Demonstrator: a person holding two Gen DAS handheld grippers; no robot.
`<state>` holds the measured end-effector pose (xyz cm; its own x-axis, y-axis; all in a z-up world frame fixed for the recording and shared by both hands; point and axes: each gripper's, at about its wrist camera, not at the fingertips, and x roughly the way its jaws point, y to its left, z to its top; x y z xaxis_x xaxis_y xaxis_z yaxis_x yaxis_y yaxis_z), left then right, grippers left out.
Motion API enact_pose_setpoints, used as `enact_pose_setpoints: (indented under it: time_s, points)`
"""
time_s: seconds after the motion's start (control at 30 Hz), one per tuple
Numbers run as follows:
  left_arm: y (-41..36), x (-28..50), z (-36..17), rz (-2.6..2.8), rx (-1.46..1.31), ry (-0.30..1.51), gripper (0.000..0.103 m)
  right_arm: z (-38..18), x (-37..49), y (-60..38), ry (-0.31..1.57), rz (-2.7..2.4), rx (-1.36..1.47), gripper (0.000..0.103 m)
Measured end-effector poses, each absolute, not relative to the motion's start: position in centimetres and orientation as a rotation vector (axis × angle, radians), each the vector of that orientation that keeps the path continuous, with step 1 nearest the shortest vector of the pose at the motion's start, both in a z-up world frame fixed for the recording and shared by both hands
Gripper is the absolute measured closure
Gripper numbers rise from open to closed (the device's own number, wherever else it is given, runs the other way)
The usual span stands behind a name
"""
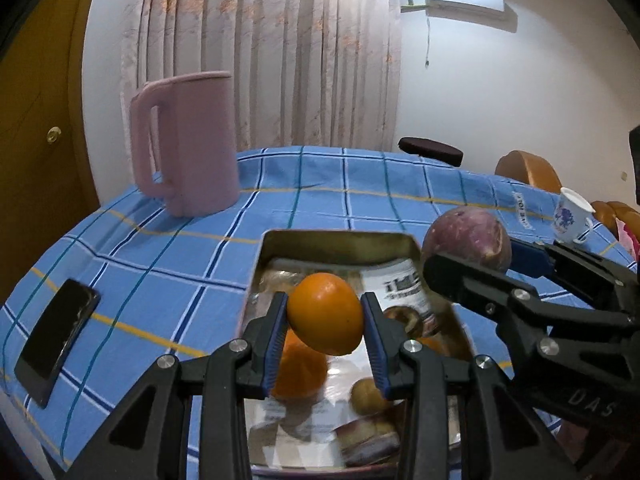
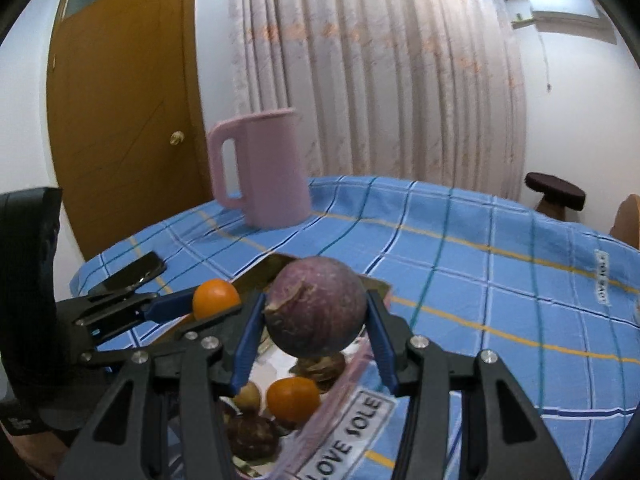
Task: Organize fruits
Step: 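Lower both fruits into the tin and open both tools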
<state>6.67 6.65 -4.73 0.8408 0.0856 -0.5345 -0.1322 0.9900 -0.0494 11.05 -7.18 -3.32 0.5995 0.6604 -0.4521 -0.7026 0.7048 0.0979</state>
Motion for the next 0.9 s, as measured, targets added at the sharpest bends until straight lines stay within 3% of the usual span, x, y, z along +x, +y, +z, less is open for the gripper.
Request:
enact_pose_setpoints:
  time_s: [0.63,0.73,0.8,0.9]
  points:
    - [7.7,6.0,-6.6,0.121,-0.062,0.606,0.063,-4.8,10.7,-4.0,0.586,0.888,-0.164,0.048]
    - [7.3,5.8,-6.3,0.106,-0.058,0.602,0.053,-4.2,10.2,-4.4,0.561,0.888,-0.15,0.042]
    - [7.2,5.6,-5.9,0.104,-0.063,0.589,0.04,-3.7,9.9,-4.8,0.534,0.879,-0.14,0.031]
    - [7.2,5.4,-5.5,0.108,-0.064,0.574,0.039,-2.7,9.3,-5.8,0.491,0.856,-0.127,0.024]
